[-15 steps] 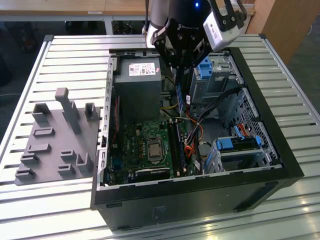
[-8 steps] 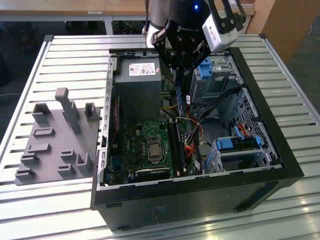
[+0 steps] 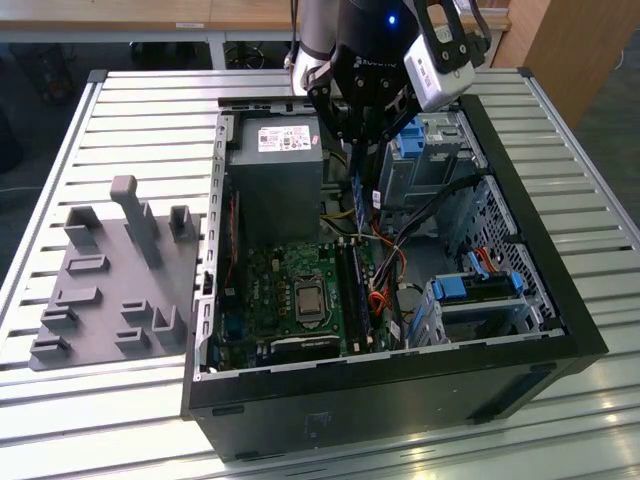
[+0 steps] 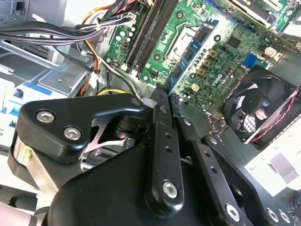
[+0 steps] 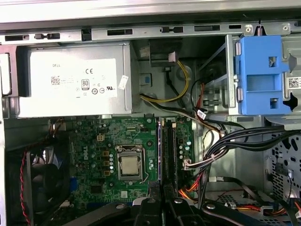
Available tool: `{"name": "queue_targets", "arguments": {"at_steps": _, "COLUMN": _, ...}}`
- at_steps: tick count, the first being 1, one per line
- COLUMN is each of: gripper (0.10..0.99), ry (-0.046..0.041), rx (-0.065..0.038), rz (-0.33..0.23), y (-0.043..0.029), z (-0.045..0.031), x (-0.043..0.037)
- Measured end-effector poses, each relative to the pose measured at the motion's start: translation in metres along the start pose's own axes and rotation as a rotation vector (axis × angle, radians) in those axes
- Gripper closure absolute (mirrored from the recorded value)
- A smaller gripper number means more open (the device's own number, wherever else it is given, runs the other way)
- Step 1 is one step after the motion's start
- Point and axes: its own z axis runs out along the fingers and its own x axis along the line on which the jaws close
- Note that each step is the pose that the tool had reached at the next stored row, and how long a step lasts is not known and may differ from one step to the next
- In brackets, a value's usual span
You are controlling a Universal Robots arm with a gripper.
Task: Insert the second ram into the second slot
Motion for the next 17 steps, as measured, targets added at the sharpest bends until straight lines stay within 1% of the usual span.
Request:
{"name": "queue_targets", "arguments": {"at_steps": 7, "gripper": 0.949, "ry": -0.0001, "rx": 0.0, "rz": 0.0, "y": -0.0042, "z": 0.0028, "x": -0.0003}}
{"name": "queue_targets", "arguments": {"at_steps": 12, "gripper": 0.949, "ry": 0.0, "rx": 0.001, "rz": 0.0, "y": -0.0048, "z": 0.0039, "x": -0.0003}}
{"name": "queue_targets", "arguments": {"at_steps": 17, "gripper": 0.949, "ry": -0.0001, "rx": 0.002, "rz": 0.001, "y": -0.005, "z": 0.0073, "x": -0.0005}}
